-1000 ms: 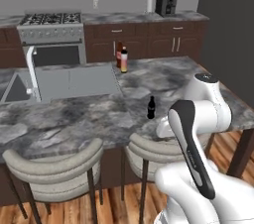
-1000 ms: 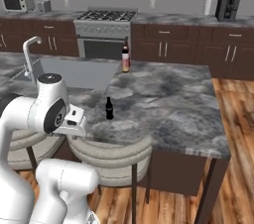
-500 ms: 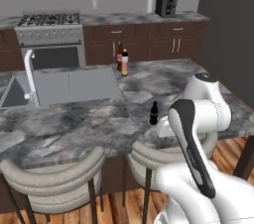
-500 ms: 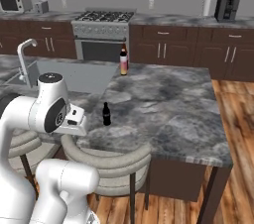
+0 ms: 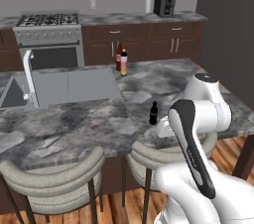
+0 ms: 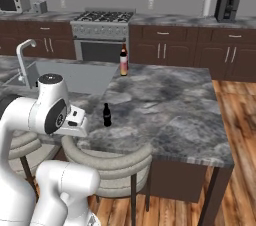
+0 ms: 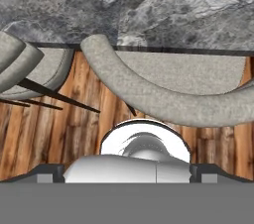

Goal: Place the large bottle from the dining counter next to the other large bottle outside the sink, and place the small bottle from the dining counter next to the other small bottle inside the sink.

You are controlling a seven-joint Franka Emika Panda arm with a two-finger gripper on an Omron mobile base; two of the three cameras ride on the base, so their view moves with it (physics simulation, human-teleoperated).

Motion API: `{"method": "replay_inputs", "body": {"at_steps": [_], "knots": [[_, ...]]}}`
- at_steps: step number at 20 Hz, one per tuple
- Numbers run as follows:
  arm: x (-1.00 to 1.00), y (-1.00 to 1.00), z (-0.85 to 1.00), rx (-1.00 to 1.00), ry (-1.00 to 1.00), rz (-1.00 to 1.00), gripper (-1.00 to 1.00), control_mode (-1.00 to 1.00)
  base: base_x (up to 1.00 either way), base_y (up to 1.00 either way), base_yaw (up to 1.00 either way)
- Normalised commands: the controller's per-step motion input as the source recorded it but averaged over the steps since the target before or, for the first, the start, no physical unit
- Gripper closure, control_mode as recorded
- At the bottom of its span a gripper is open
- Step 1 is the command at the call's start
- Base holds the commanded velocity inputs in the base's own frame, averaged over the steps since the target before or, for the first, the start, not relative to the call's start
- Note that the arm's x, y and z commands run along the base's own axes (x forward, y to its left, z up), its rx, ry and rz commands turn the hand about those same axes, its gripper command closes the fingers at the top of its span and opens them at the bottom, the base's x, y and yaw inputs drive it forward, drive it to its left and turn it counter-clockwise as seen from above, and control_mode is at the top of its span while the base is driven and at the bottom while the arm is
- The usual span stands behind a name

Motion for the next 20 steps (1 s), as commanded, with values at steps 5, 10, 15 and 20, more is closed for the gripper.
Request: {"method": "replay_inputs", "body": {"at_steps": [5, 10, 15, 20], "knots": [[0.28, 0.01, 0.05, -0.05, 0.00, -0.01, -1.00, -1.00, 0.03, 0.02, -0.01], [0.48, -0.04, 0.21, -0.12, 0.00, 0.00, -1.00, -1.00, 0.00, 0.00, 0.00], [0.47, -0.28, 0.18, -0.05, 0.01, -0.02, -1.00, -1.00, 0.00, 0.00, 0.00], [0.63, -0.19, 0.00, 0.03, 0.02, -0.01, -1.00, -1.00, 0.00, 0.00, 0.00]]}}
